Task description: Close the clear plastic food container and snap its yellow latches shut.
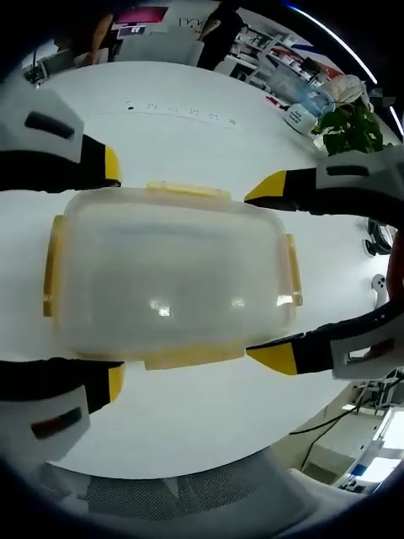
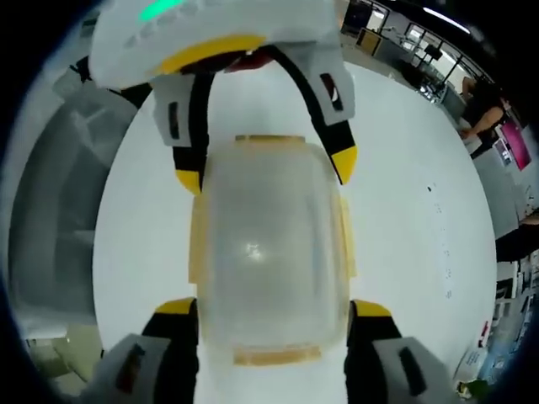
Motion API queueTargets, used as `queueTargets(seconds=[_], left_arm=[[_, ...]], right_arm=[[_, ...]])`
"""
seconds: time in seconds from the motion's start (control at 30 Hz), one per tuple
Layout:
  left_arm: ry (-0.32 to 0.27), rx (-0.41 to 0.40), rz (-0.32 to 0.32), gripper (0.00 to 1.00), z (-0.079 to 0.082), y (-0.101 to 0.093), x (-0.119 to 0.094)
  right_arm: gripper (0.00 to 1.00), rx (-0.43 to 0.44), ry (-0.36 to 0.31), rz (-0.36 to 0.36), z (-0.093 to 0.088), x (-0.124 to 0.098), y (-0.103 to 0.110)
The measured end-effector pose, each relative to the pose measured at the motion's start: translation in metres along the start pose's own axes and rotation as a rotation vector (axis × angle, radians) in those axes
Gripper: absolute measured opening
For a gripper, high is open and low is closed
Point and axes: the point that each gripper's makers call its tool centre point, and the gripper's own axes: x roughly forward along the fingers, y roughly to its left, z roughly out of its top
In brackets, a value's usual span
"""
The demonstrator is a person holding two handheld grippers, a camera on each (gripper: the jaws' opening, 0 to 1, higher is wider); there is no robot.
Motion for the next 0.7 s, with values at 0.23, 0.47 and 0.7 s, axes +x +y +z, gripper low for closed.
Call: queueTargets(seconds=[0.23, 0.47, 0.7], left_arm=[[0.011, -0.014, 0.007, 0.79, -0.025, -0.003, -0.01], [0.015, -0.031, 0.015, 0.79, -0.048, -0.006, -0.02], [0.026, -0.041, 0.022, 0.79, -0.074, -0.007, -0.03]], right_arm=[[0.7, -0.011, -0.011, 0.002, 0.025, 0.007, 0.004], [0.7, -0.024, -0.016, 0.003, 0.05, 0.015, 0.006], [0.71, -0.032, -0.021, 0.003, 0.077, 0.023, 0.009]])
